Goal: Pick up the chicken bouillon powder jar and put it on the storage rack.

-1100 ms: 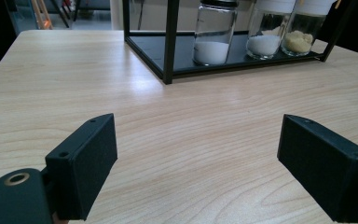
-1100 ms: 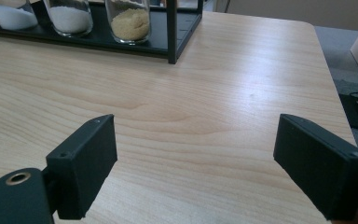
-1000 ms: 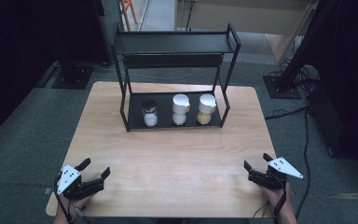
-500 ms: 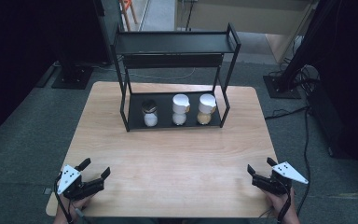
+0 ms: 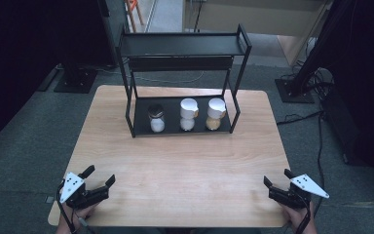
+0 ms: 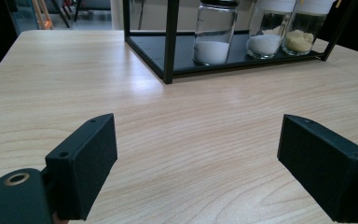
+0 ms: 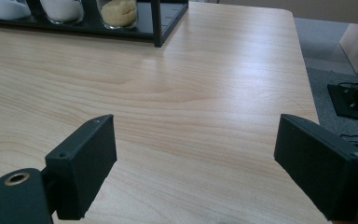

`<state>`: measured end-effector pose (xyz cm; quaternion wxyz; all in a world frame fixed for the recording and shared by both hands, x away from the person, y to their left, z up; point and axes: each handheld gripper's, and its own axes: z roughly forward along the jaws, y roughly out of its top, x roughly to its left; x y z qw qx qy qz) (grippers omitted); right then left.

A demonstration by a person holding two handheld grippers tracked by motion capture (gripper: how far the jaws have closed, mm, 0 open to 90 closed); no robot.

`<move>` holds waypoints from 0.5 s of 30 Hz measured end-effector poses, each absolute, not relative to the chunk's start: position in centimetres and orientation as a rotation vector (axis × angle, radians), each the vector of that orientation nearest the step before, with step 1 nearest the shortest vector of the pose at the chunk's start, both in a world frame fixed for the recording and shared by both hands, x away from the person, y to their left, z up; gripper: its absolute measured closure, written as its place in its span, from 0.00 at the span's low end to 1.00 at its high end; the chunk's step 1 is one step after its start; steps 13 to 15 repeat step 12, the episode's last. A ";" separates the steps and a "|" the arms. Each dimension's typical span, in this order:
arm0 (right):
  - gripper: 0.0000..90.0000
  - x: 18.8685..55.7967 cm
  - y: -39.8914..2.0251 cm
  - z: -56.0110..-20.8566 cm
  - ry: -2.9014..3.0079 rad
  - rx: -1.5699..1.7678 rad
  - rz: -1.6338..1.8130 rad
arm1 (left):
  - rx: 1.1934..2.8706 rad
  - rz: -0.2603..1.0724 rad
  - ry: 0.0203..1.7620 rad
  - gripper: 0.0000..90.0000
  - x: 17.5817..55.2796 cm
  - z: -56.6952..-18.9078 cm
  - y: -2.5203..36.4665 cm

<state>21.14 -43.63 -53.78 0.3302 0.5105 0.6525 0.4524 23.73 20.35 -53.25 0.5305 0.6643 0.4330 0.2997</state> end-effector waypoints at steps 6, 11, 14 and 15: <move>0.14 21.2 -43.7 -53.9 1.711 1.340 1.187 | 1.584 0.718 1.034 0.14 23.7 -53.2 20.3; 0.14 21.1 -43.7 -53.9 1.708 1.338 1.196 | 1.584 0.714 1.038 0.14 23.8 -53.2 20.4; 0.14 21.1 -43.7 -53.9 1.709 1.337 1.196 | 1.578 0.711 1.042 0.14 23.8 -53.2 20.5; 0.14 21.1 -43.7 -53.9 1.709 1.337 1.196 | 1.578 0.711 1.042 0.14 23.8 -53.2 20.5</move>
